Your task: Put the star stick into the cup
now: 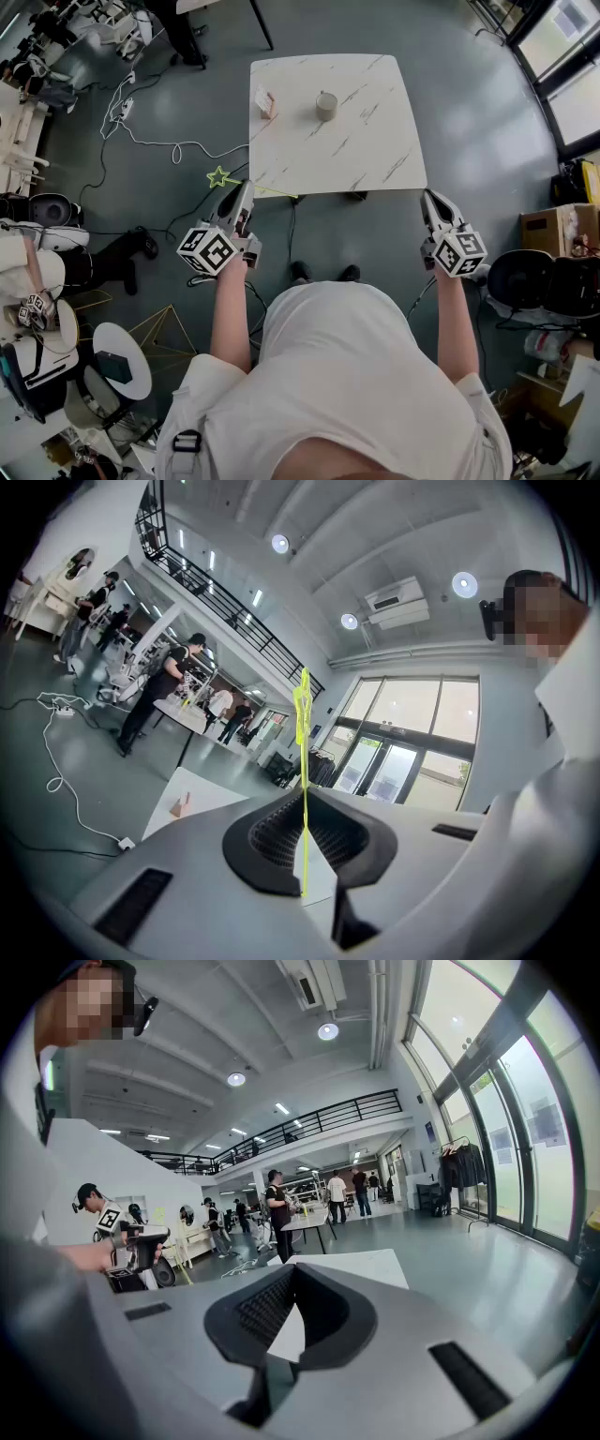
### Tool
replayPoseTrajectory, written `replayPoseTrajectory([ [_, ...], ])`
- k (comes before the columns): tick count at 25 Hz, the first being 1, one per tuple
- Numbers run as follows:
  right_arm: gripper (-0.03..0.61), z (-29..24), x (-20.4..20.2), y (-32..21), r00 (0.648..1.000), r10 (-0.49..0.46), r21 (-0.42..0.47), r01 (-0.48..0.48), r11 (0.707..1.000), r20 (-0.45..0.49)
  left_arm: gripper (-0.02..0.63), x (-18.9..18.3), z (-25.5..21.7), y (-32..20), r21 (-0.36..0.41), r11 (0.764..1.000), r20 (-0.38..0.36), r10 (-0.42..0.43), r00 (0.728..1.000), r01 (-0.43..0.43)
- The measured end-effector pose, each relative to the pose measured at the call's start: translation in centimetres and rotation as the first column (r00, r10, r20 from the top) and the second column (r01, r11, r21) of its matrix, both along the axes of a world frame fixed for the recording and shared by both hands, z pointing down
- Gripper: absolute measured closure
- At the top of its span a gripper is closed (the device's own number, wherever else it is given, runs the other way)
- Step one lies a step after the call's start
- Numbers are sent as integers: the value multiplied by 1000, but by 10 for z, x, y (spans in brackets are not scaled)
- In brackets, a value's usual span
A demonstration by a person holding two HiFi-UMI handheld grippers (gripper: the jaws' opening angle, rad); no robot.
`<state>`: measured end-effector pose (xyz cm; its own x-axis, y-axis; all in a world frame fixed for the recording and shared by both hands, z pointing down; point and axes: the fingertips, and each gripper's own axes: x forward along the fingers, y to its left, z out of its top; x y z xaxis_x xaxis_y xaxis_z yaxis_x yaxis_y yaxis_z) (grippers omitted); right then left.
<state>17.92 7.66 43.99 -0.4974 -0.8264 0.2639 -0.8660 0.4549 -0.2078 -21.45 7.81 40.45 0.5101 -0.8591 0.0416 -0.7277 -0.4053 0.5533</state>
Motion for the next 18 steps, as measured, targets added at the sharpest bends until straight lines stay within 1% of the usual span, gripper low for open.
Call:
replayPoseTrajectory([
  [11,554,-6,-15,-1,1000,-7,9,7,1000,4,592,-7,3,0,-2,1000,-6,10,1000,-10],
  [18,552,-3,-25,2,1000,7,-6,-7,1000,23,592,-18,8,1,-9,1000,-9,20,1000,-20],
])
